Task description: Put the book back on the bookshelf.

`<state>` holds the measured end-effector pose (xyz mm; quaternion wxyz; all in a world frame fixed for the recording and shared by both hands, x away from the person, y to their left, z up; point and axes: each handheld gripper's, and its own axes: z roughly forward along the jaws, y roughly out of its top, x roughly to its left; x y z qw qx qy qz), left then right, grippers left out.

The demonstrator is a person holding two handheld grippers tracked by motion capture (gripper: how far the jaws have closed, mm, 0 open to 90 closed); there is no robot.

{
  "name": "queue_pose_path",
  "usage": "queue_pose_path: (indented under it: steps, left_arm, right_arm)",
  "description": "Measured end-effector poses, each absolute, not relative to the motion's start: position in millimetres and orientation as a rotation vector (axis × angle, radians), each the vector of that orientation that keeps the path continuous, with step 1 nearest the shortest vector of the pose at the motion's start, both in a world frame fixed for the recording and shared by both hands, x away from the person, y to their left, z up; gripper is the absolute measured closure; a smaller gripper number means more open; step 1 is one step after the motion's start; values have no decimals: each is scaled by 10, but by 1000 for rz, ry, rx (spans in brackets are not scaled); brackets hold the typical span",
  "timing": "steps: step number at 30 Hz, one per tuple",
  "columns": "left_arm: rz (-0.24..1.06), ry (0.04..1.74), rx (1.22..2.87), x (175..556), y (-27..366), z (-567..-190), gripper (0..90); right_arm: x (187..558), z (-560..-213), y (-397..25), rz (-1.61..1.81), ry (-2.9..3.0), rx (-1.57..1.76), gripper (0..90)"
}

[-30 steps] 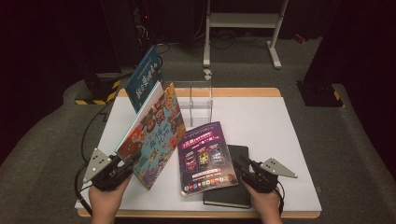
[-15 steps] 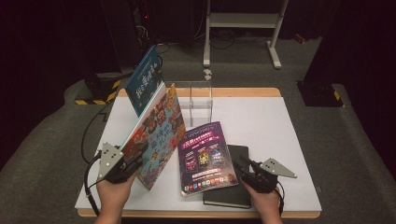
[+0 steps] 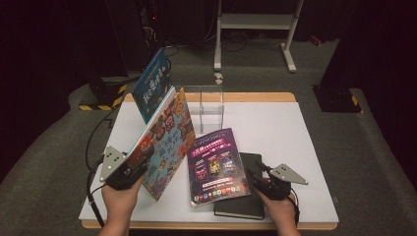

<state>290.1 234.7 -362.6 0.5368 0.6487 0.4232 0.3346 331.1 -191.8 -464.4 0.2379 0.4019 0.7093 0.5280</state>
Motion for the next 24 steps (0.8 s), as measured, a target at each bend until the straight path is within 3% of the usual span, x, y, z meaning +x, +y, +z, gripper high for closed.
queue_pose_path:
  steps: [14,24]
  left_arm:
    - [831,1035,1499,2863,2264,-3650,794]
    - [875,966,1612,2952,2061,-3461,812]
  right_arm:
    - [3320,-4753,-2123,1395,1941,1123,536]
    - [3335,-4744,-2229,1460,1906,1134,544]
